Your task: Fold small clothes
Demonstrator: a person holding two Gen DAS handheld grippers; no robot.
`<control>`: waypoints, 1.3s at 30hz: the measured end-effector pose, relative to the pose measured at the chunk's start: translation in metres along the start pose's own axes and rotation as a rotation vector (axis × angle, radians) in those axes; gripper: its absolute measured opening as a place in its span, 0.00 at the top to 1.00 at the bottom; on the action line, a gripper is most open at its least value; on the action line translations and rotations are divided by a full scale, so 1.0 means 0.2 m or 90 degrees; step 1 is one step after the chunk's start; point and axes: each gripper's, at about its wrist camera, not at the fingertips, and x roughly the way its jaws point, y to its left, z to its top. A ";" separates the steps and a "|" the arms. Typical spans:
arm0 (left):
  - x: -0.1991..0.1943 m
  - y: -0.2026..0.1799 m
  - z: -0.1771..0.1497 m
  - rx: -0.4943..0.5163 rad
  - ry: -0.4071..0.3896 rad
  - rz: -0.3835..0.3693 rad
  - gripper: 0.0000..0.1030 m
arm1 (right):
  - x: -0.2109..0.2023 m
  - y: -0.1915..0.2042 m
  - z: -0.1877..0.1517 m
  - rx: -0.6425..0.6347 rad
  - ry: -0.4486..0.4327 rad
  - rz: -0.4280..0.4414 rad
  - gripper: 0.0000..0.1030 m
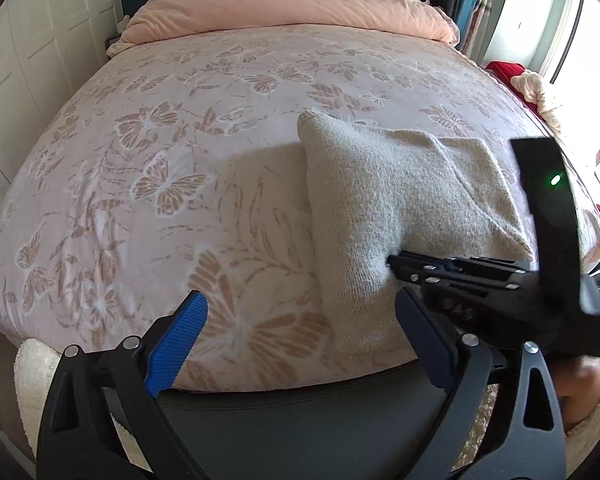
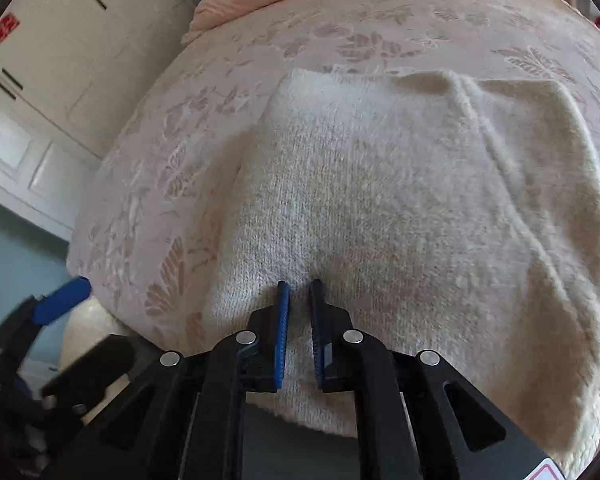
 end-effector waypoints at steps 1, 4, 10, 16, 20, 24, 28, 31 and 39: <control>0.00 -0.01 0.00 0.004 -0.003 -0.005 0.10 | -0.11 -0.04 -0.01 0.019 -0.037 -0.011 0.88; 0.04 -0.05 0.02 0.011 0.006 -0.035 0.09 | -0.39 -0.26 -0.11 0.085 -0.122 -0.107 0.56; 0.14 -0.21 0.03 0.017 0.050 -0.091 0.09 | -0.34 -0.66 -0.31 0.206 -0.062 -0.104 0.50; 0.10 -0.32 0.04 0.075 0.035 -0.087 0.09 | -0.40 -0.64 -0.27 0.178 -0.126 -0.107 0.86; 0.17 -0.33 0.06 0.067 0.050 -0.088 0.08 | -0.20 -0.78 -0.30 0.201 -0.017 -0.097 0.73; 0.32 -0.31 0.10 0.024 0.095 -0.113 0.08 | -0.31 -0.72 -0.21 0.191 -0.068 -0.099 0.36; 0.47 -0.24 0.14 -0.047 0.129 -0.119 0.05 | -0.20 -0.77 -0.12 0.212 -0.039 -0.075 0.31; 0.61 -0.22 0.15 -0.071 0.179 -0.145 0.04 | -0.06 -0.81 -0.08 0.250 -0.014 -0.027 0.24; 0.62 -0.25 0.18 -0.067 0.189 -0.178 0.22 | -0.04 -0.78 -0.04 0.289 -0.038 0.016 0.61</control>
